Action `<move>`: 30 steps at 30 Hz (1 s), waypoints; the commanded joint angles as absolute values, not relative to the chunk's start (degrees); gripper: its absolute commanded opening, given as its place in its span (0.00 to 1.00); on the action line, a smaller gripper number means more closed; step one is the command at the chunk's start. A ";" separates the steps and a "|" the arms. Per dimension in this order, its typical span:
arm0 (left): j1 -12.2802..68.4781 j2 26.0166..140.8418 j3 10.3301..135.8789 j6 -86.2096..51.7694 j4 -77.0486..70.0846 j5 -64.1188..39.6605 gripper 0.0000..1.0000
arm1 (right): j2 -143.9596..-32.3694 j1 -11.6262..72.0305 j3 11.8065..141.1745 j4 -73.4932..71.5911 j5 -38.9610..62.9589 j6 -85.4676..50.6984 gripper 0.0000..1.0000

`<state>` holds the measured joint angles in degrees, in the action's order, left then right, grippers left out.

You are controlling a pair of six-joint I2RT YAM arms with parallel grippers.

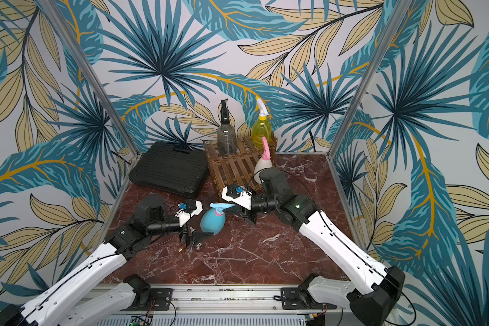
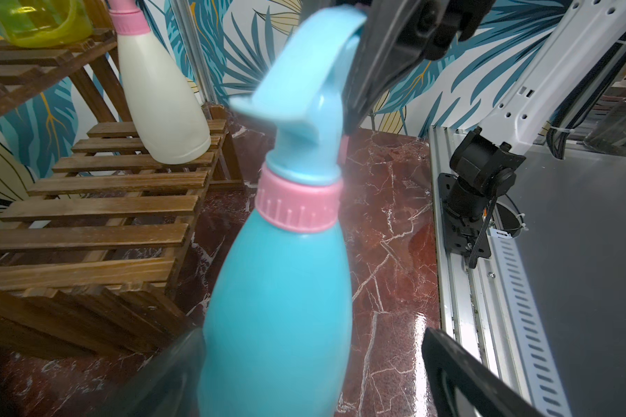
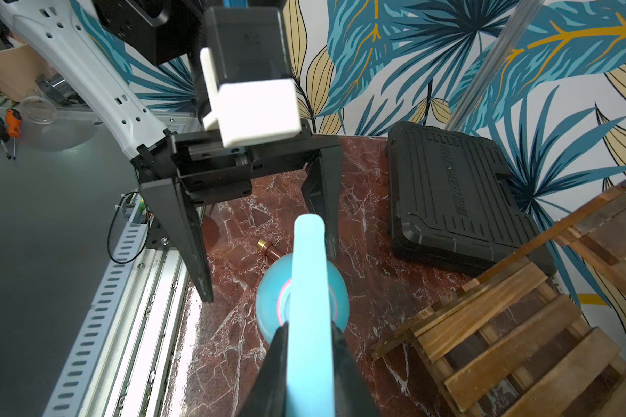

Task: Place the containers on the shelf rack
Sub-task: 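Pick up a container from the center of the board.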

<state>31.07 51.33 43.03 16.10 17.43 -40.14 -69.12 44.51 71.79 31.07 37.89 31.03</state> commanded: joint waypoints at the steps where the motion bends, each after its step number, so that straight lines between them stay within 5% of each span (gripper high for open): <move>1: 30.87 52.52 43.37 16.12 17.76 -45.72 1.00 | -68.65 42.68 73.51 33.48 41.25 34.10 0.00; 8: 30.93 54.49 43.77 15.59 18.33 -48.16 1.00 | -69.23 40.71 75.81 36.20 45.31 35.92 0.00; 18: 30.90 54.76 43.46 15.30 16.87 -38.21 1.00 | -74.37 40.69 79.61 43.94 51.33 36.58 0.00; 30: 30.94 57.58 44.05 13.60 17.11 -54.51 1.00 | -71.25 38.81 79.46 39.50 54.58 36.16 0.00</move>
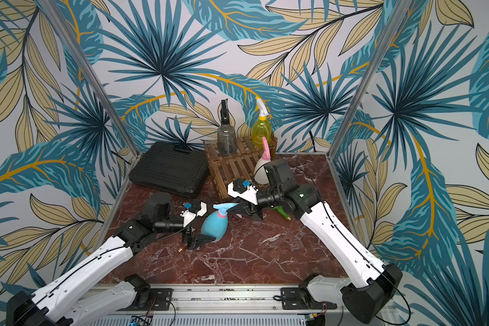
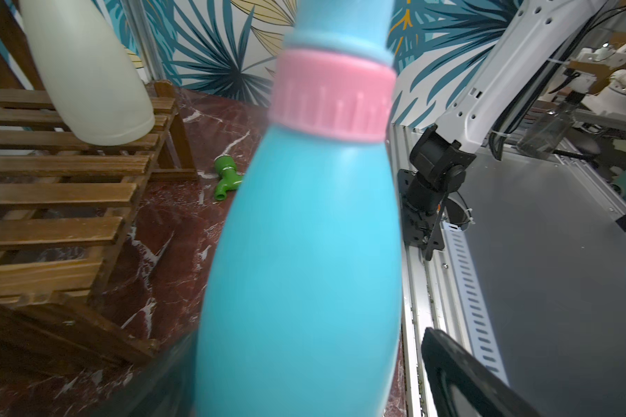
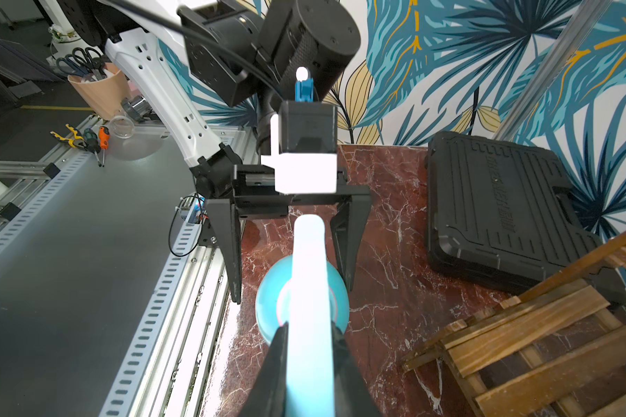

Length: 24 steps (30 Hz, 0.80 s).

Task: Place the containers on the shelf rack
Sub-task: 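Pick up a container from the center of the board.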

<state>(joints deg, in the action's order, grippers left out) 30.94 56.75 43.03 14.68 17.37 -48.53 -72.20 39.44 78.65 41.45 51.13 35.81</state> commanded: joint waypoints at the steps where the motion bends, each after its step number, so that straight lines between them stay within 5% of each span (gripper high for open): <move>1: 30.93 57.91 44.18 13.47 17.24 -55.38 1.00 | -71.33 38.61 79.39 39.48 55.03 36.18 0.00; 24: 32.34 58.71 42.76 10.42 11.37 -53.46 1.00 | -73.38 35.75 78.41 38.46 61.50 34.62 0.00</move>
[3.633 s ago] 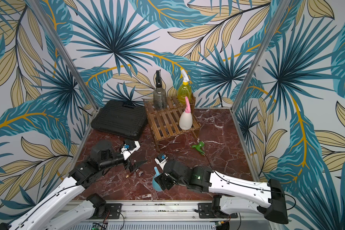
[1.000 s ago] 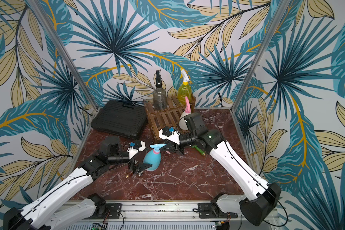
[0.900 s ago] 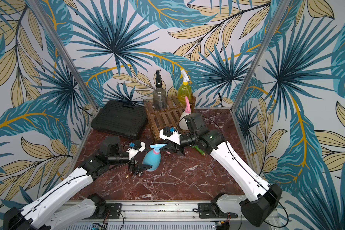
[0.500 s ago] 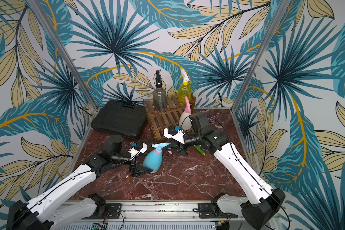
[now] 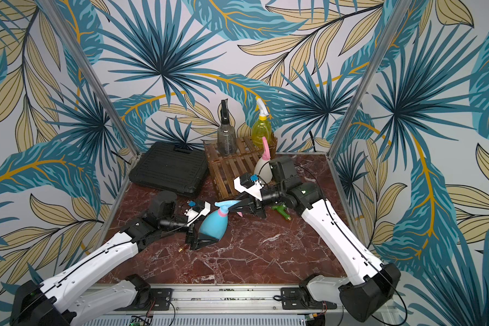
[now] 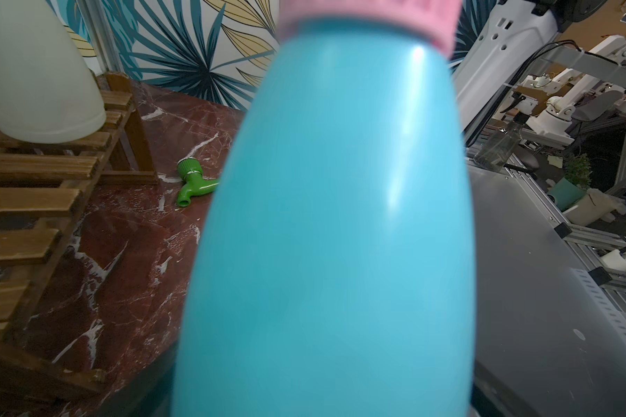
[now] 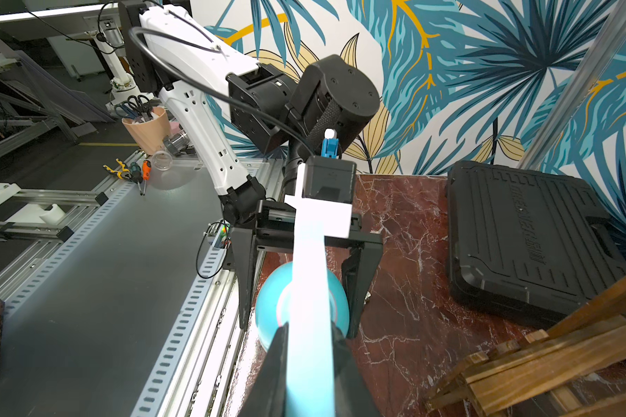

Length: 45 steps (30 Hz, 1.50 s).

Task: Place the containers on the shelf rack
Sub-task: 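Pick up a container from the center of the board.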

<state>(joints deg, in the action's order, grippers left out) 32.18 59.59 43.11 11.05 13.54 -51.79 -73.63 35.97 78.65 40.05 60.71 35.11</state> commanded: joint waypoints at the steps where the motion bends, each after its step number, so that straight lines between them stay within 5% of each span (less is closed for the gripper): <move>1: 32.35 58.66 42.68 10.45 11.30 -54.09 0.99 | -73.19 35.77 78.19 38.08 60.70 34.55 0.00; 8: 32.40 59.32 42.88 9.77 11.22 -56.97 0.88 | -70.66 35.40 74.39 30.56 55.21 30.52 0.04; 25: 34.07 49.50 39.18 2.52 4.52 -23.93 0.80 | -58.15 35.37 62.40 3.58 35.01 7.95 0.97; 34: 45.21 44.02 32.76 1.87 -8.23 19.42 0.77 | -54.99 35.87 54.93 -17.45 26.01 -16.51 0.99; 45: 52.51 53.66 34.55 0.54 -18.09 41.66 0.77 | -56.42 47.63 57.00 -13.71 -6.41 -31.84 0.99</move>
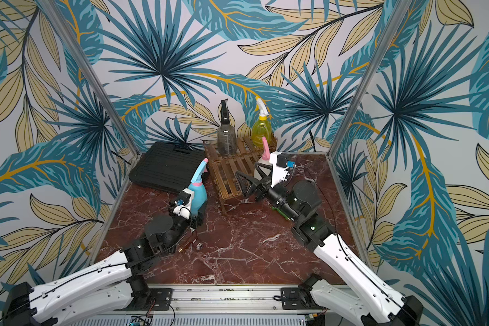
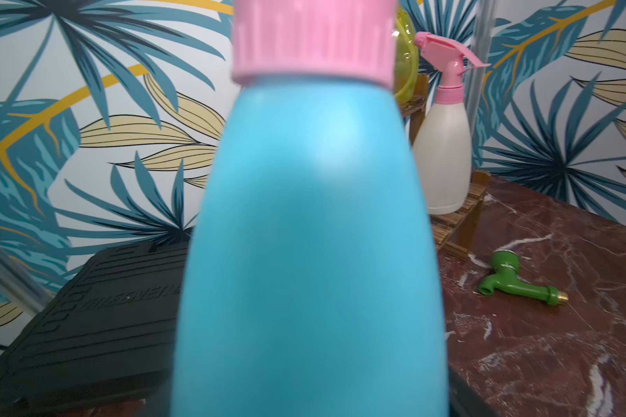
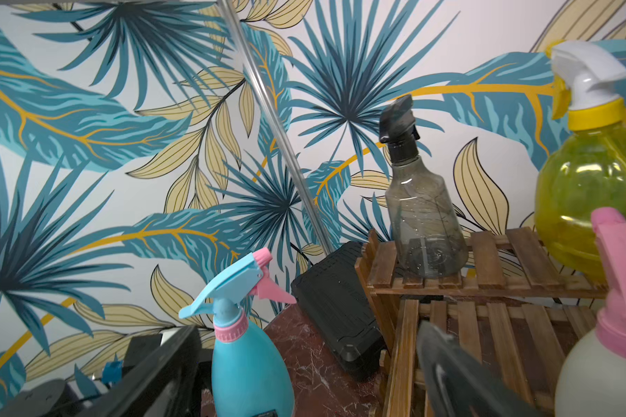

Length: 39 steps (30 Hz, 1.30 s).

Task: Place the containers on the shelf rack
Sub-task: 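Pick up a container from the center of the board.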

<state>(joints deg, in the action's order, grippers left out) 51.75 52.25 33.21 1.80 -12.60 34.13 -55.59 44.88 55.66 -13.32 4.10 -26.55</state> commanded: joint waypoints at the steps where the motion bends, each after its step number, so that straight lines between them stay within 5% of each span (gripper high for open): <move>1: 52.78 54.50 34.93 0.45 -18.32 42.00 0.78 | -57.63 48.93 58.44 -11.29 -8.25 -32.38 0.99; 24: 54.49 64.36 38.51 3.01 -23.11 43.21 0.81 | -82.22 59.82 83.02 7.66 -19.97 -36.52 0.99; 32: 54.49 66.20 39.64 5.61 -22.92 44.70 0.81 | -86.29 60.63 85.40 7.87 -21.09 -36.35 0.70; 39: 54.49 68.09 40.37 8.35 -23.28 47.96 0.84 | -88.41 60.65 86.93 8.33 -20.33 -37.13 0.61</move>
